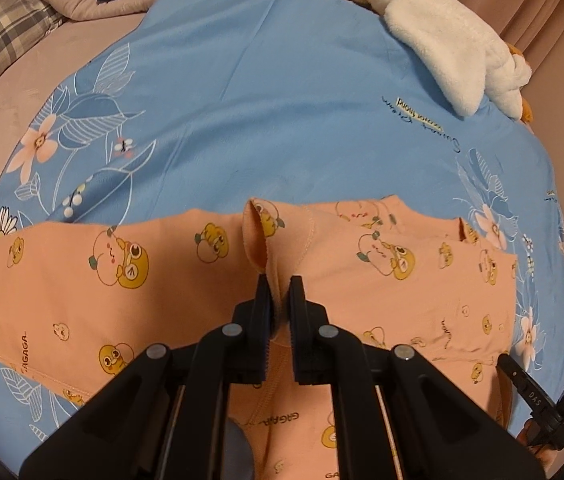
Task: Fold small clothes
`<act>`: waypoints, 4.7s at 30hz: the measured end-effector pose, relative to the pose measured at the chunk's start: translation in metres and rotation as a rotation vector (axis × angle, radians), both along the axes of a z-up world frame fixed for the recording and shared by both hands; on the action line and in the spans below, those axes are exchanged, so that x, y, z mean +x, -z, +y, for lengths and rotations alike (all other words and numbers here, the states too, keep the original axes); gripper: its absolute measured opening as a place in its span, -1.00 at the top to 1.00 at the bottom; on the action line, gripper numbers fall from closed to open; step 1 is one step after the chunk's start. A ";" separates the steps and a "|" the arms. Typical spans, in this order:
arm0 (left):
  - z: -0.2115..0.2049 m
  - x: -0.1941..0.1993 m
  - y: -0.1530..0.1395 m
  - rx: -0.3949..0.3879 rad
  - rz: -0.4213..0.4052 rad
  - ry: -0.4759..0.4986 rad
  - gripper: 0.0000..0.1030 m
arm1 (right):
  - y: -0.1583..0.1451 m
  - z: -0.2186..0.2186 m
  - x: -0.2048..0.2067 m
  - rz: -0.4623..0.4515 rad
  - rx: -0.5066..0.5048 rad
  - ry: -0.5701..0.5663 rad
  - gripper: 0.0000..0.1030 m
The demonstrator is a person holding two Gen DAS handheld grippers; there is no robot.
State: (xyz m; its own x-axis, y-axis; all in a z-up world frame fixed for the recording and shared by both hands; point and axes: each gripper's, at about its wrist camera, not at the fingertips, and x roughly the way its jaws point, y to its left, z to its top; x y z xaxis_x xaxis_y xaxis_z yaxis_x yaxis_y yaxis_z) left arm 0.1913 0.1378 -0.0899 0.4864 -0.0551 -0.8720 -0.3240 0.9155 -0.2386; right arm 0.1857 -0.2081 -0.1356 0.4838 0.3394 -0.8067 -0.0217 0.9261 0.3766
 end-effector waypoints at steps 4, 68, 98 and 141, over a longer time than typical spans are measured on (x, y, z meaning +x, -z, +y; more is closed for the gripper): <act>0.001 0.000 0.009 0.005 0.018 0.003 0.85 | 0.000 0.001 0.000 0.002 -0.004 0.002 0.58; 0.097 -0.214 -0.035 -0.128 -0.255 -0.497 -0.95 | -0.107 0.031 -0.117 -0.384 0.008 -0.115 -0.91; 0.222 -0.207 0.018 -0.364 -0.332 -0.823 0.96 | -0.077 0.073 -0.112 -0.232 -0.050 -0.129 -0.91; -0.062 -0.021 -0.031 -0.136 -0.239 0.122 0.97 | -0.056 0.002 -0.104 -0.194 0.050 0.031 -0.91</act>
State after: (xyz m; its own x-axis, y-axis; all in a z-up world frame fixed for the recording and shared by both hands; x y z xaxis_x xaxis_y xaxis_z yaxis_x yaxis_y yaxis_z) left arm 0.1706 0.0761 -0.0594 0.6599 -0.2345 -0.7138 -0.1329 0.8987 -0.4180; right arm 0.0815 -0.2057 -0.0791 0.6392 0.3589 -0.6801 -0.0695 0.9078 0.4137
